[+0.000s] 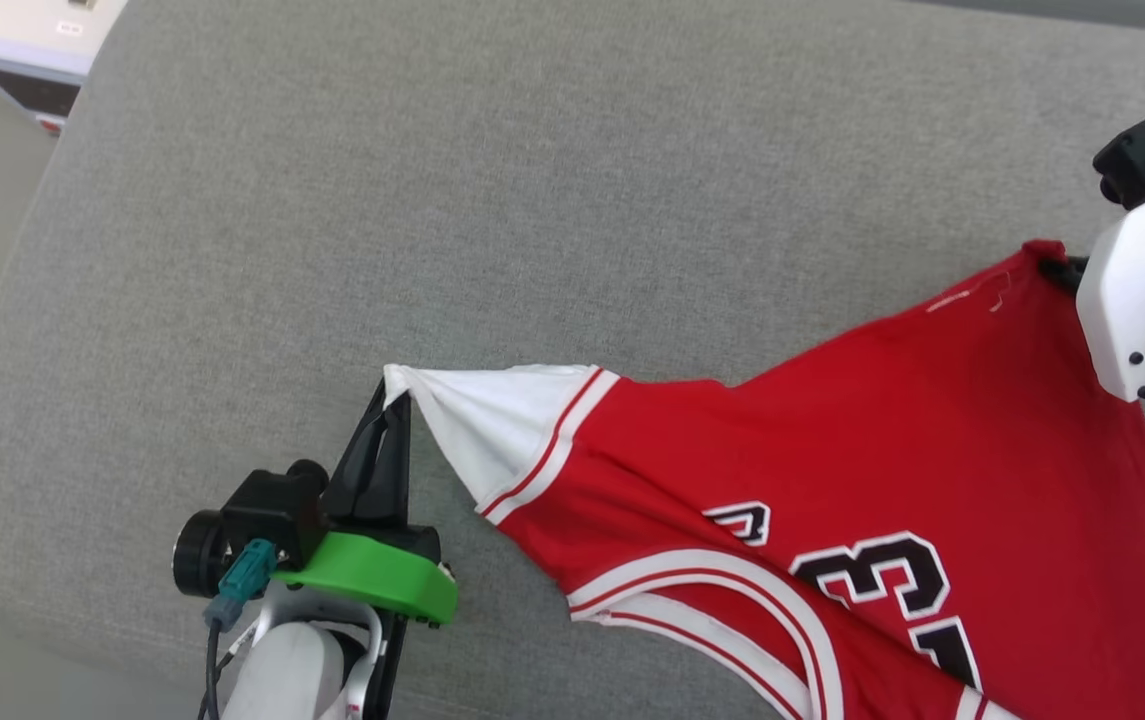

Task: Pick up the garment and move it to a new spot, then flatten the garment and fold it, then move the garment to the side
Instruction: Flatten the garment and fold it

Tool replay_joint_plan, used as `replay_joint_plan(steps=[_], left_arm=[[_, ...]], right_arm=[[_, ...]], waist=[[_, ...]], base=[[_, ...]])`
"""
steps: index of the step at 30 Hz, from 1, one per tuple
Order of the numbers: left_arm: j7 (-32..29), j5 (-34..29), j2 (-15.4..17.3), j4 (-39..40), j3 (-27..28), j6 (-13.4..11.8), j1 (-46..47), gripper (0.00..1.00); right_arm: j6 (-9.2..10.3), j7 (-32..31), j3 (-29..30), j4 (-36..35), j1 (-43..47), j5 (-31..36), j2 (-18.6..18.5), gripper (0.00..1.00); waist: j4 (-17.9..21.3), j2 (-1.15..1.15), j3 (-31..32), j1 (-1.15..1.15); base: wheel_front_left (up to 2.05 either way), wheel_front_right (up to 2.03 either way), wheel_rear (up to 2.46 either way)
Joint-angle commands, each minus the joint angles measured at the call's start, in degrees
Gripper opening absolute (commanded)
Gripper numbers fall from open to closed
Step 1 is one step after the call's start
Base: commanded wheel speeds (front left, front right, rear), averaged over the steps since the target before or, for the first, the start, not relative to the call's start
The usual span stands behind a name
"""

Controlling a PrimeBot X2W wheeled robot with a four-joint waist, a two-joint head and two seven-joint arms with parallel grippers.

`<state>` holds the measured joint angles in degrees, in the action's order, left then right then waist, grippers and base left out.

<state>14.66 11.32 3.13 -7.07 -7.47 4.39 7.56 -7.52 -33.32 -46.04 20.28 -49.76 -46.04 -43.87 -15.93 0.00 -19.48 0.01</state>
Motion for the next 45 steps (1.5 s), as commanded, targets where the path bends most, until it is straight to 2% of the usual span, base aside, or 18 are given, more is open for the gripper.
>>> replay_joint_plan(steps=[1, 10, 18, 24, 31, 39, 45], left_arm=[[0.3, -0.8, 0.2, 0.1, 0.6, 0.4, -0.6, 0.0], [0.3, -2.5, 2.8, 2.9, 2.7, 1.4, 2.1, 0.0], [0.0, -2.6, 5.3, 5.3, 2.2, 2.1, 12.2, 0.0], [-2.2, -2.9, 9.6, 6.6, 2.4, 2.6, 23.1, 0.0], [-6.0, -0.6, 13.8, 6.9, -0.8, 3.0, 36.6, 0.0], [-7.8, 3.2, 14.7, 3.1, -4.7, 3.1, 50.2, 0.0], [-8.2, 6.3, 16.2, -3.1, -6.9, 3.1, 61.4, 0.0]], right_arm=[[0.03, 1.6, 0.5, -0.5, 0.3, -0.6, 0.2, 0.0], [0.03, 11.3, 5.4, -4.3, 3.2, -1.1, -0.4, 0.0], [0.03, 17.1, 12.3, -7.6, 4.9, 0.5, 1.1, 0.0], [0.03, 18.8, 18.6, -11.3, 4.5, 2.5, 2.7, 0.0], [0.03, 17.2, 25.6, -16.1, 1.8, 4.4, 4.9, 0.0], [0.03, 13.4, 30.1, -18.2, -4.5, 7.1, 6.5, 0.0], [0.03, 11.5, 31.1, -15.8, -13.8, 9.8, 7.3, 0.0]], waist=[[1.9, 0.0, 3.4, -0.01], [5.2, 0.0, 9.6, -0.01], [7.9, 0.0, 12.6, -0.01], [9.8, 0.0, 12.9, -0.01], [10.9, 0.0, 10.7, -0.01], [10.4, 0.0, 5.1, -0.01], [10.3, 0.0, -2.1, -0.01]], base=[[0.0, 0.0, 0.0], [0.0, 0.0, 0.0], [0.0, 0.0, 0.0], [0.0, 0.0, 0.0], [0.0, 0.0, 0.0], [0.0, 0.0, 0.0], [0.0, 0.0, 0.0]])
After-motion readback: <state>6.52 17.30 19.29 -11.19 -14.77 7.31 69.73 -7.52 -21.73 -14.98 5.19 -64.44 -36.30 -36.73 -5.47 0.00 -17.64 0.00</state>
